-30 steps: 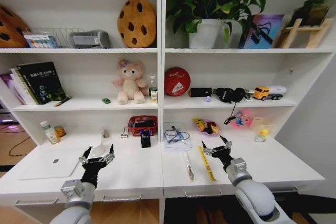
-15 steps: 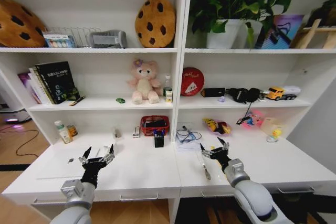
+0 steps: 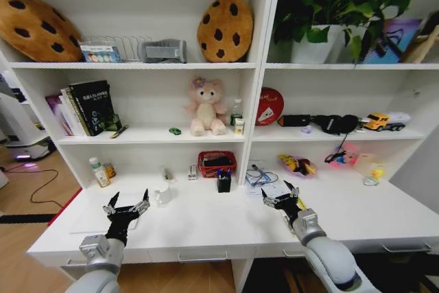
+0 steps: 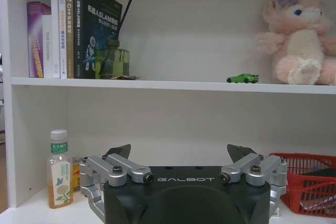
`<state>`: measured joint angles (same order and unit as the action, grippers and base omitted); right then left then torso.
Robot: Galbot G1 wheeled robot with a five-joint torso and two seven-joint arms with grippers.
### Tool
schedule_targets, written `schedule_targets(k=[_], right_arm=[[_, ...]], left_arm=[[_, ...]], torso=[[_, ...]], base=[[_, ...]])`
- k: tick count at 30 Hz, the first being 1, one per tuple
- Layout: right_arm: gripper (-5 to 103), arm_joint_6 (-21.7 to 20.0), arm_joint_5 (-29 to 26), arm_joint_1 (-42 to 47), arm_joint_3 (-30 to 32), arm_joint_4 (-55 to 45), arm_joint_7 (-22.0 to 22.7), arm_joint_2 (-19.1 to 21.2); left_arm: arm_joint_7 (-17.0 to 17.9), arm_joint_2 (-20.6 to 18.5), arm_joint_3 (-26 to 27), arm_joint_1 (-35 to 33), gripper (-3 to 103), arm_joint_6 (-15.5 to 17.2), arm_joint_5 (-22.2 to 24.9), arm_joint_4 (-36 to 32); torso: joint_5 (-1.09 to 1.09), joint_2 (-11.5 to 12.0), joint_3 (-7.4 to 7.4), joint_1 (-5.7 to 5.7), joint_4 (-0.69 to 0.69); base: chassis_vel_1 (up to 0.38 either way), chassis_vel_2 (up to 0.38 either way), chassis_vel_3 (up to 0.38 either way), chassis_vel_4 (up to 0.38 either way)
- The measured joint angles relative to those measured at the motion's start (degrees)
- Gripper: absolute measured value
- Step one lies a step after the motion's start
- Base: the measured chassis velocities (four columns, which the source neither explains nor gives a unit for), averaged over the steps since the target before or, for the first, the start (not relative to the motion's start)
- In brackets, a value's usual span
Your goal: Organize the objects on the table.
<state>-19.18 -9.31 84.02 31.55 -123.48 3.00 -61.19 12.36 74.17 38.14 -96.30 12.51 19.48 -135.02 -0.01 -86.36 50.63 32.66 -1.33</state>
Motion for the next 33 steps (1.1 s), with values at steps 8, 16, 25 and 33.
schedule_targets(k=[8, 16, 25, 33], right_arm=[[100, -0.14, 0.42, 0.09, -0.15, 0.2, -0.22, 0.12], [100, -0.28, 0.43, -0.03, -0.33, 0.25, -0.26, 0.24], [100, -0.22, 0.38, 0.24, -0.26, 0.09, -0.33, 0.24], [100, 1.77, -1.12, 0.56, -0.3, 0.27, 0.58, -0.19]], left_arm=[[0.0, 0.0, 0.0, 0.0, 100, 0.0, 0.0, 0.0], [0.0, 0.0, 0.0, 0.0, 100, 0.0, 0.0, 0.0], [0.0, 0.0, 0.0, 0.0, 100, 0.0, 0.0, 0.0], [0.0, 0.0, 0.01, 0.0, 100, 0.0, 0.0, 0.0]], torso=[[0.03, 0.0, 0.0, 0.0, 0.0], [0.0, 0.0, 0.0, 0.0, 0.0], [0.05, 0.0, 0.0, 0.0, -0.01], [-0.01, 0.0, 0.0, 0.0, 0.01]], base=[[0.159, 0.158, -0.158, -0.153], [0.187, 0.178, -0.171, -0.17], [0.189, 0.193, -0.181, -0.184], [0.148, 0.126, -0.135, -0.127]])
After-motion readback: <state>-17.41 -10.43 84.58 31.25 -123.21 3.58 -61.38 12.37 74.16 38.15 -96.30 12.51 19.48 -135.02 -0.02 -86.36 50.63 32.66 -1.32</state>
